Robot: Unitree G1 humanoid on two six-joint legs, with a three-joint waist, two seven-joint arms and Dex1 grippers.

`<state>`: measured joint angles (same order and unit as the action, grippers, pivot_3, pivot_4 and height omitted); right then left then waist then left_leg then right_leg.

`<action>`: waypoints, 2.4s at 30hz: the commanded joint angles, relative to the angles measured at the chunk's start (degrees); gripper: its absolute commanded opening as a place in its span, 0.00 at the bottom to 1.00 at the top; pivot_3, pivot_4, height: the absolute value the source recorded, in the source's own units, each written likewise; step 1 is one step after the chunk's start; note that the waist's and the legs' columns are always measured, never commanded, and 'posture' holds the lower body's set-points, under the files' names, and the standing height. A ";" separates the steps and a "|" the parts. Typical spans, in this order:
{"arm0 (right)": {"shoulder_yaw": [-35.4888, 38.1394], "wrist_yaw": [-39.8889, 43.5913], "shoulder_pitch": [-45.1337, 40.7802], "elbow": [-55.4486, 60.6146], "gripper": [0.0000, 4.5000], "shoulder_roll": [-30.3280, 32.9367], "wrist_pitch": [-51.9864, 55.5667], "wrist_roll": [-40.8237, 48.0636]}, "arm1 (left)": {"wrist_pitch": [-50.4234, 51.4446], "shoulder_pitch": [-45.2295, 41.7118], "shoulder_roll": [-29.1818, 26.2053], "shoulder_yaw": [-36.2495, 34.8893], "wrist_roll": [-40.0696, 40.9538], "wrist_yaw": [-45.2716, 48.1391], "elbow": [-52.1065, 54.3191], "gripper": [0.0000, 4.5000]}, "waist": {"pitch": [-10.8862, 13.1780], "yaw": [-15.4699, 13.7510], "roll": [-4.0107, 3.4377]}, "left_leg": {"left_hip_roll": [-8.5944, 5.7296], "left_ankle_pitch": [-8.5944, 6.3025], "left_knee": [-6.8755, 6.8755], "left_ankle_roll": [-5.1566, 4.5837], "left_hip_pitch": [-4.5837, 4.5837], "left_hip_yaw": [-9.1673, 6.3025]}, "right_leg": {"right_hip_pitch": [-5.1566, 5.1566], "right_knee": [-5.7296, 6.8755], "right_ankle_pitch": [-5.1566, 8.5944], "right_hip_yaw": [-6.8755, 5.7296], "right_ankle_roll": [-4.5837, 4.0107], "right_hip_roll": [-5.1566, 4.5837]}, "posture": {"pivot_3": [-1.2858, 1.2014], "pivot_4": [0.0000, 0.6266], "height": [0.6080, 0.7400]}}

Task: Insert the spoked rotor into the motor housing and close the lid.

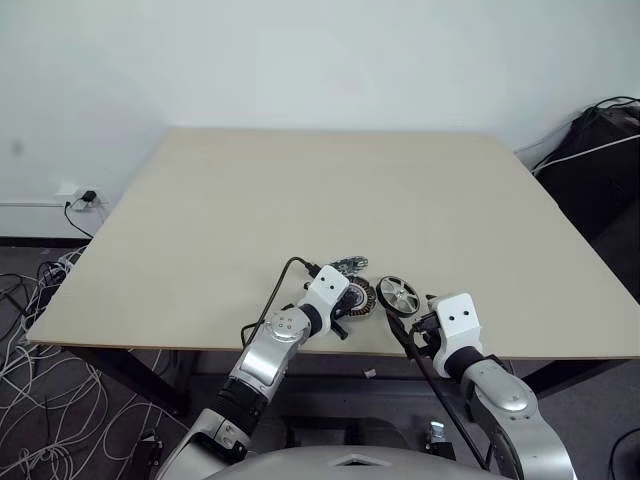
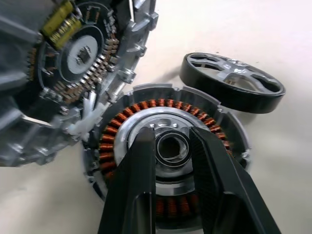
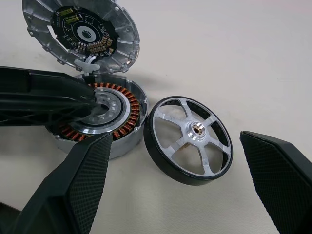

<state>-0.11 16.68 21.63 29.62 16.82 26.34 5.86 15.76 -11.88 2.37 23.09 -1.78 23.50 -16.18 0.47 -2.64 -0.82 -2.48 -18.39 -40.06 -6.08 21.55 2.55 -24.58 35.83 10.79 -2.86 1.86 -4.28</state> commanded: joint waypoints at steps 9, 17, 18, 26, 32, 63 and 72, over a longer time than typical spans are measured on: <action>0.36 -0.14 -0.30 2.96 1.00 0.38 -0.49 0.14 | -0.94 -0.78 2.29 -0.43 3.55 1.14 1.19 0.66 | 0.00 0.01 0.00 | 0.00 0.00 0.00 0.00 0.00 0.00 | 0.00 0.00 0.00 0.00 0.00 0.00 | 0.52 0.00 1.00; 0.29 0.19 -0.63 2.68 1.00 0.26 -0.40 0.61 | -7.45 2.01 -1.26 1.06 4.04 5.75 7.25 0.64 | -0.02 0.07 -0.03 | 0.00 -0.01 0.00 0.01 0.01 0.00 | -0.02 0.00 -0.01 0.02 -0.02 -0.02 | 0.52 0.00 1.00; 0.20 0.22 -0.77 2.58 0.96 0.22 -0.38 0.62 | -7.55 2.66 -1.83 1.11 4.59 7.06 8.37 0.57 | -0.03 0.08 -0.04 | 0.00 -0.01 0.00 0.02 0.01 0.00 | -0.02 0.00 0.00 0.01 -0.03 -0.02 | 0.52 0.00 1.00; -0.19 0.63 -1.46 2.05 0.43 0.06 -0.32 0.89 | -10.03 7.56 -7.42 -0.15 8.00 13.40 16.39 0.00 | -0.06 0.15 -0.10 | 0.00 -0.05 0.00 0.09 0.00 0.00 | -0.02 0.01 0.00 0.01 -0.03 -0.02 | 0.52 0.00 1.00; -2.50 1.07 -3.57 0.65 0.01 -0.27 0.18 0.50 | -14.11 13.40 -14.07 -4.52 12.67 18.19 21.20 0.00 | -0.06 0.34 -0.13 | 0.01 -0.13 0.00 0.25 -0.01 0.00 | -0.02 0.01 0.01 0.02 -0.04 -0.02 | 0.52 0.00 1.00; -11.95 2.71 -20.02 -6.54 0.01 -1.57 20.81 1.47 | -21.08 24.23 -16.40 -15.08 12.17 10.11 20.54 0.00 | 0.01 0.49 -0.11 | -0.03 -0.16 0.00 0.31 -0.09 0.00 | 0.02 0.02 -0.01 -0.02 -0.05 -0.01 | 0.52 0.00 1.00; -12.01 2.29 -20.99 -9.42 0.01 -1.86 20.45 1.34 | -19.59 23.84 -17.71 -13.76 12.41 13.19 20.79 0.00 | 0.03 0.56 -0.12 | -0.03 -0.15 0.00 0.31 -0.08 0.00 | 0.02 0.02 -0.01 -0.02 -0.05 0.00 | 0.52 0.00 1.00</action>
<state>-12.84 19.20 1.61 19.55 15.19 46.97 6.98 -3.83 12.77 -15.01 8.91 10.17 36.32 2.74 0.50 -2.08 -0.95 -2.51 -18.54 -40.06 -5.78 21.47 2.55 -24.57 35.85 10.78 -2.89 1.81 -4.29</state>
